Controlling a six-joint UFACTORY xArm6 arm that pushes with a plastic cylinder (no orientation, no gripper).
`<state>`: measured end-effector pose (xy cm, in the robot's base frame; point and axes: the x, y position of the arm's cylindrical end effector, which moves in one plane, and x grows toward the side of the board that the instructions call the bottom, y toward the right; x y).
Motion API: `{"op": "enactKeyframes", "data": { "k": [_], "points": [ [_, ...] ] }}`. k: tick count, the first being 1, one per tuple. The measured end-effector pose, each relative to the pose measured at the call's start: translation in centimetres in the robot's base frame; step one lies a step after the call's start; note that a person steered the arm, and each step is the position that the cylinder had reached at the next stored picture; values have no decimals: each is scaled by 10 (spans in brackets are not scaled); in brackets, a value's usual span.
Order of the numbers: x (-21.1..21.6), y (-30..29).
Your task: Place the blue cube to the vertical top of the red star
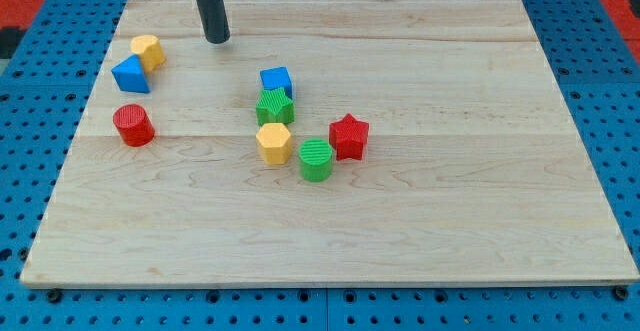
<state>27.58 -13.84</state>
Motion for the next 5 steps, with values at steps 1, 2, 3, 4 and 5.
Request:
{"op": "enactKeyframes", "data": {
  "k": [1,2,3,4,5],
  "points": [
    [-1,0],
    [-32,-35],
    [10,25],
    [57,66],
    [86,104]
  ]
}}
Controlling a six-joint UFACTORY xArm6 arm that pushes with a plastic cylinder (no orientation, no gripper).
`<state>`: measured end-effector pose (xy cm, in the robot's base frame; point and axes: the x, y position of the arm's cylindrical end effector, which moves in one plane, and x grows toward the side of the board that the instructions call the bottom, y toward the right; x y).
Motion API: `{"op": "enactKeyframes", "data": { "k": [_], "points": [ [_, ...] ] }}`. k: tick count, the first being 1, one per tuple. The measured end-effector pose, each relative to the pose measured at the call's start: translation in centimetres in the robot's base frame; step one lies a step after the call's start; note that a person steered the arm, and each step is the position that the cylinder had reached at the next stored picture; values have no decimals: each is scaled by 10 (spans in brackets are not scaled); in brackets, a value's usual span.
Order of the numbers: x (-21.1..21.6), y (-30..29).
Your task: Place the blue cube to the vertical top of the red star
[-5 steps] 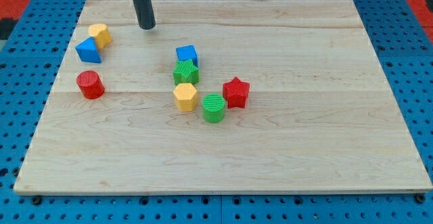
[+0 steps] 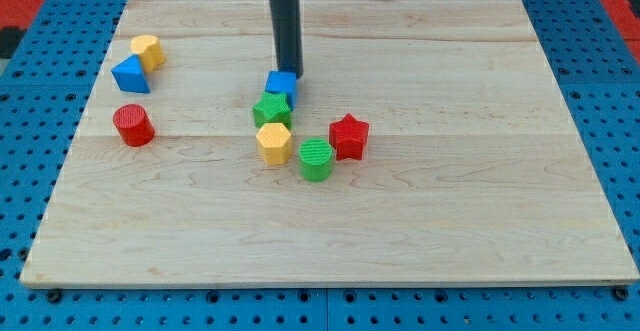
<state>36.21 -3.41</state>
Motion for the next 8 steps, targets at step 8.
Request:
{"op": "enactKeyframes", "data": {
  "k": [8],
  "points": [
    [62,-27]
  ]
}}
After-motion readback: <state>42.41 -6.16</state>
